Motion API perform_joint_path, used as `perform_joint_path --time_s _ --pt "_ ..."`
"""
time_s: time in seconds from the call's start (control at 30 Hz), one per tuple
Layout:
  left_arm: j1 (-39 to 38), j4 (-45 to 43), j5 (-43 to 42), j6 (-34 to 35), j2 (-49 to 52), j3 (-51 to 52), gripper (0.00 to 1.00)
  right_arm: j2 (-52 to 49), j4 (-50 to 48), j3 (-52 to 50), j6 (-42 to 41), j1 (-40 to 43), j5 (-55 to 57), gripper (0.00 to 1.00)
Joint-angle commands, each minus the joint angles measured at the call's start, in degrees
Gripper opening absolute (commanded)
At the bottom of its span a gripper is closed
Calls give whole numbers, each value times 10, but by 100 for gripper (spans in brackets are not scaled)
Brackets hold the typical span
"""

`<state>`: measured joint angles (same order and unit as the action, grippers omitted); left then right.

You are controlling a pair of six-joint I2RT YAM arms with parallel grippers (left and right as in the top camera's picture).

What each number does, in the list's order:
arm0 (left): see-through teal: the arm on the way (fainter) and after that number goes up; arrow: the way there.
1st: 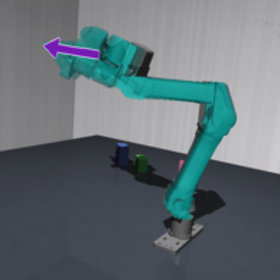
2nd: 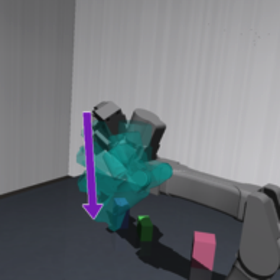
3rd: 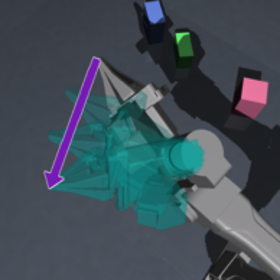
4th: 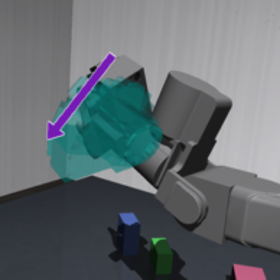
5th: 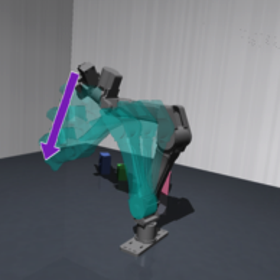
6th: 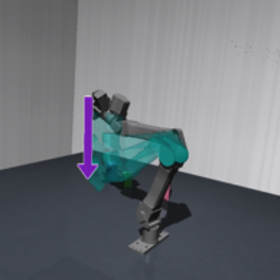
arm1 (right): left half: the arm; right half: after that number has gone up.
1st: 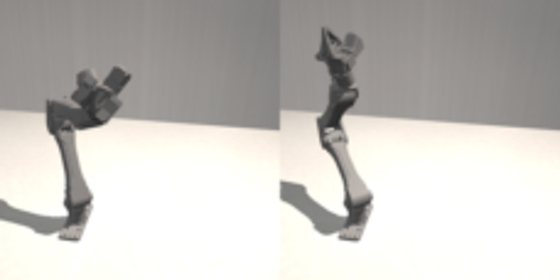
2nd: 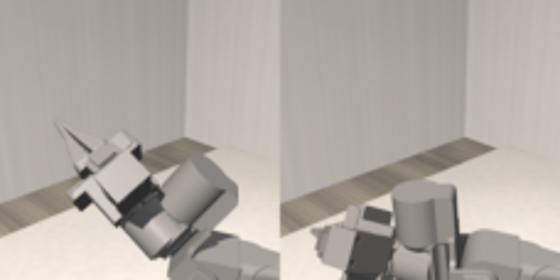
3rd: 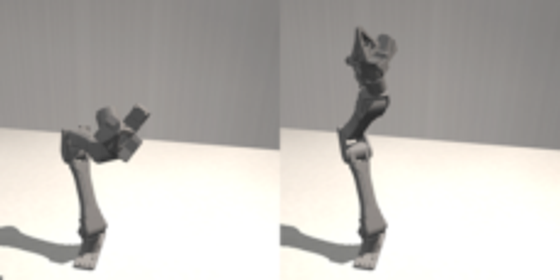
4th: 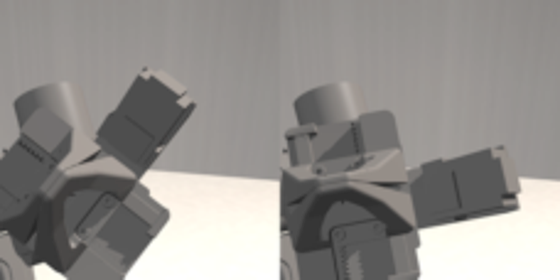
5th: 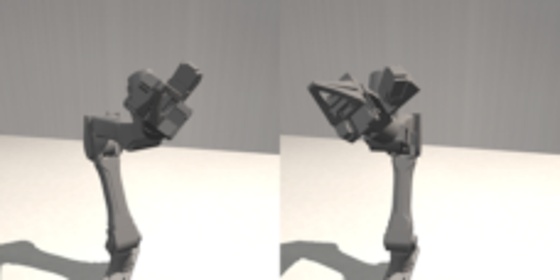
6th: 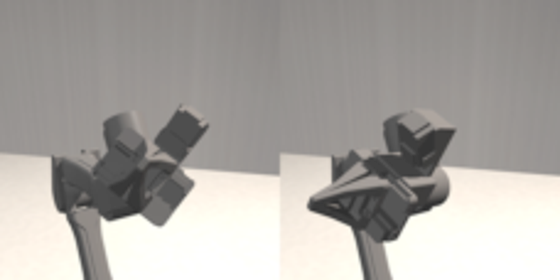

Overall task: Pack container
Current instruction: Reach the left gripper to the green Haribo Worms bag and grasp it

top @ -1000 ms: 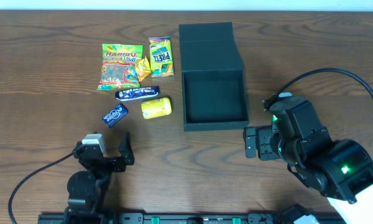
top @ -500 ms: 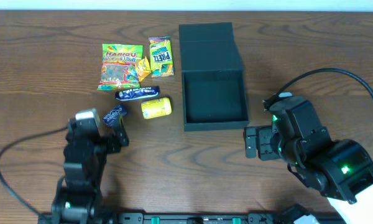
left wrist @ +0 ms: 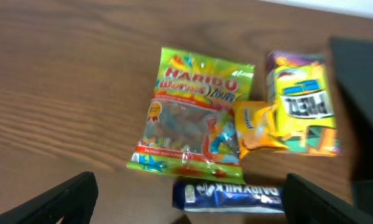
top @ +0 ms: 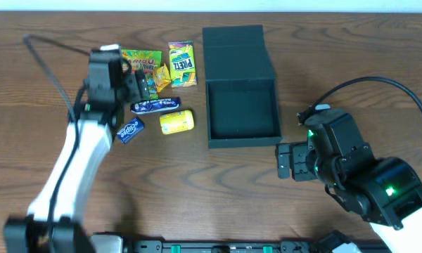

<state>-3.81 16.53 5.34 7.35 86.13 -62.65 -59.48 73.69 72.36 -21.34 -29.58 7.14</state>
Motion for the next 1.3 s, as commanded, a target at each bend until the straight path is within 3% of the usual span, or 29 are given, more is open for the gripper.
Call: perform_joint_path --time_s 0.0,0.3,0.43,1.07,1.1,1.27 --pt "26 16 -10 -16 80 -69 95 2 0 3 8 4 3 99" --pt "53 20 -54 -45 228 -165 95 2 0 3 8 4 3 99" --pt "53 -29 -52 -56 282 -167 95 2 0 3 8 4 3 99" --pt "53 -91 -65 -56 382 -166 95 2 0 3 8 4 3 99" --pt "53 -87 -66 -56 383 -166 100 2 0 3 8 4 3 99" --pt "53 -76 -73 -52 385 -166 40 2 0 3 8 4 3 99"
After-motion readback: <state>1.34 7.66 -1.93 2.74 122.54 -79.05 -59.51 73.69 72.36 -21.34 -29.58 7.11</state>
